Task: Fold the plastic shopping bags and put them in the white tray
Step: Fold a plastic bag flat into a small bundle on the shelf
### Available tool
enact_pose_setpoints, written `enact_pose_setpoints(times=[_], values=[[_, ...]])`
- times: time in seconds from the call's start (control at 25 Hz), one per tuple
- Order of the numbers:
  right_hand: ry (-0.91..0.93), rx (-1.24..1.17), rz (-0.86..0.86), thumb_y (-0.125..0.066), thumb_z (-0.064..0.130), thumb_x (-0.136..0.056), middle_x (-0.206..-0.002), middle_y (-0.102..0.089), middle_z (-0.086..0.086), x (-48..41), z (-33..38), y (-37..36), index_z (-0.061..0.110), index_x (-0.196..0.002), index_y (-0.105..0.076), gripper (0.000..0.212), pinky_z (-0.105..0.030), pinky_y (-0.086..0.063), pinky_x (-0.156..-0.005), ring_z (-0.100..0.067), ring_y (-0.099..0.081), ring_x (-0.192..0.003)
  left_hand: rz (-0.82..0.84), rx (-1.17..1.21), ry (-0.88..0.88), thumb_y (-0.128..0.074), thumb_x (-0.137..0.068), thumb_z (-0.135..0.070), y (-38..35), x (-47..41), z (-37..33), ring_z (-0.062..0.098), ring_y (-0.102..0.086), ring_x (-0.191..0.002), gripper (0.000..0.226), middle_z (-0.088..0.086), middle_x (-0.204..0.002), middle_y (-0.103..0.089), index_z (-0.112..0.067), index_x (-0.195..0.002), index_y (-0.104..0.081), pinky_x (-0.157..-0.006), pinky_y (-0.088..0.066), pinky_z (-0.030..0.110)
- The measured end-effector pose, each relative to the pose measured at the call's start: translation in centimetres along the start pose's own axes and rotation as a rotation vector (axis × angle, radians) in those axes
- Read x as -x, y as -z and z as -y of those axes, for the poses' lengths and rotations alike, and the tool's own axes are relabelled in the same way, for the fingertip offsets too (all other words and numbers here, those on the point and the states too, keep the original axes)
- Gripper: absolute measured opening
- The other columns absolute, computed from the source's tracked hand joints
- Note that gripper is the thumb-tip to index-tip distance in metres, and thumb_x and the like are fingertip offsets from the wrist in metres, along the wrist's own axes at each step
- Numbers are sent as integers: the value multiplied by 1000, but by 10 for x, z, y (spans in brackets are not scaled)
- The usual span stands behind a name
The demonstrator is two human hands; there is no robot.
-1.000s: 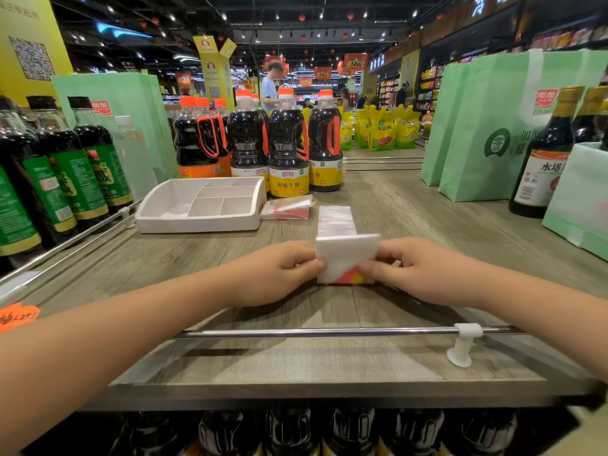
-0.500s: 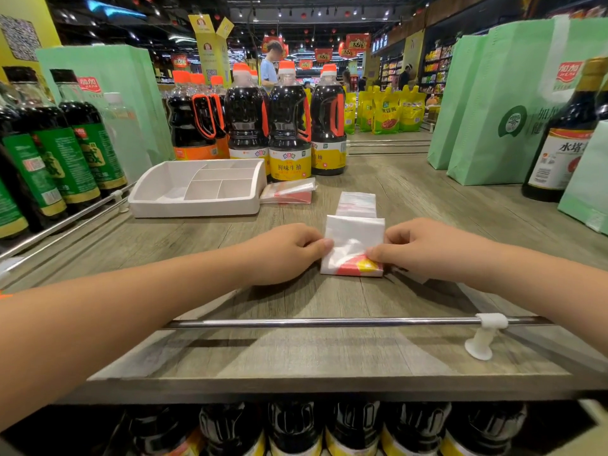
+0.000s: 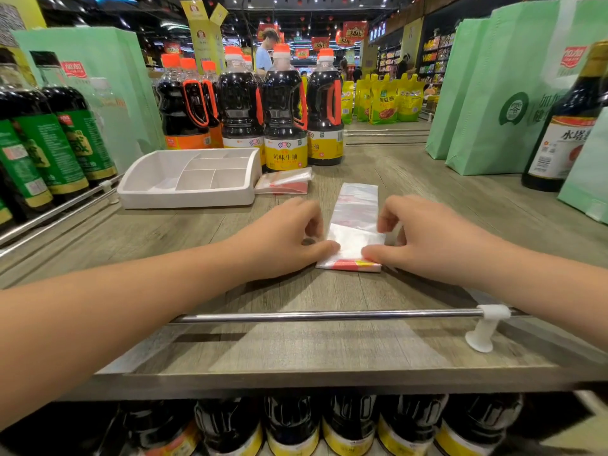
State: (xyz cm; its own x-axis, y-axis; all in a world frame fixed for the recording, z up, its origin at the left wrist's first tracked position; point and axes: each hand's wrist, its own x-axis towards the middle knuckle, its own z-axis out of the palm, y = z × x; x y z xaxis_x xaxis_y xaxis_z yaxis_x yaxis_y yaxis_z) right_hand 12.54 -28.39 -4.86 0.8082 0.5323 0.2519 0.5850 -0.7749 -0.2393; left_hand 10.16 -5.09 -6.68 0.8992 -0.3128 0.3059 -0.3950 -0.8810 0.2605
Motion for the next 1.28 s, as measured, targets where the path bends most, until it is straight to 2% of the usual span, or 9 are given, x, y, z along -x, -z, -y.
enact_pose_setpoints(times=[0.08, 0.16, 0.24, 0.36, 0.52, 0.64, 0.8, 0.96, 1.28], values=[[103, 40, 21, -65, 49, -87, -98, -56, 15, 0, -2, -2, 33, -103, -61, 23, -16, -37, -68, -3, -57, -89, 33, 27, -109, -58, -93, -50, 3, 3, 4, -1, -55, -102, 24, -14, -115, -52, -32, -108, -56, -86, -47, 23], [146, 76, 82, -55, 49, -94, -107, -60, 15, 3, -1, 1, 33, -113, -64, 27, -19, -39, -79, -4, -55, -97, 198, 12, -182, -52, -95, -56, 8, 8, 6, 1, -43, -130, 40, -14, -142, -45, -36, -129, -54, -110, -36, 25], [154, 57, 205, -44, 60, -95, -125, -59, 17, 9, 0, 8, 36, -126, -61, 43, -24, -42, -96, -2, -53, -110, 312, -13, -176, -50, -90, -66, 16, 13, 5, -1, -31, -140, 60, -16, -153, -35, -38, -143, -46, -116, -26, 23], [189, 77, 357, -40, 74, -86, -148, -42, 22, 17, -1, 15, 37, -147, -41, 72, -23, -31, -113, 0, -40, -133, 262, -211, -255, -42, -91, -72, 23, 18, 2, 5, -38, -136, 66, -13, -151, -42, -37, -147, -44, -112, -36, 28], [303, 189, 316, -36, 73, -90, -141, -51, 18, 20, -1, 14, 37, -147, -40, 67, -30, -41, -107, -5, -49, -126, 118, -489, -462, -31, -99, -62, 27, 28, -13, 16, -58, -115, 59, -5, -129, -64, -27, -144, -49, -88, -54, 37], [367, 217, 253, -36, 59, -96, -115, -63, 13, 19, 1, 15, 37, -133, -49, 45, -38, -50, -91, -10, -59, -105, 112, -431, -450, -43, -98, -44, 29, 30, -16, 13, -59, -105, 48, -6, -112, -68, -27, -143, -49, -83, -53, 33], [384, 107, 261, -36, 48, -100, -103, -66, 15, 20, 1, 14, 43, -130, -52, 34, -37, -51, -83, -8, -61, -92, 119, -223, -306, -57, -98, -31, 26, 26, -4, 5, -57, -101, 40, -9, -126, -62, -29, -138, -58, -90, -47, 19], [393, 33, 310, -38, 38, -105, -119, -66, 19, 19, 2, 12, 52, -140, -41, 38, -32, -50, -91, -7, -63, -101, 92, -79, -306, -65, -93, -13, 24, 28, 9, 0, -60, -103, 35, -9, -122, -65, -23, -127, -69, -91, -39, 3], [434, -18, 338, -41, 33, -105, -135, -56, 19, 17, 1, 9, 42, -143, -45, 39, -22, -38, -103, -2, -50, -122, 4, -78, -241, -70, -91, -13, 24, 28, 4, 2, -62, -92, 28, -7, -110, -70, -22, -116, -75, -90, -49, 16]])
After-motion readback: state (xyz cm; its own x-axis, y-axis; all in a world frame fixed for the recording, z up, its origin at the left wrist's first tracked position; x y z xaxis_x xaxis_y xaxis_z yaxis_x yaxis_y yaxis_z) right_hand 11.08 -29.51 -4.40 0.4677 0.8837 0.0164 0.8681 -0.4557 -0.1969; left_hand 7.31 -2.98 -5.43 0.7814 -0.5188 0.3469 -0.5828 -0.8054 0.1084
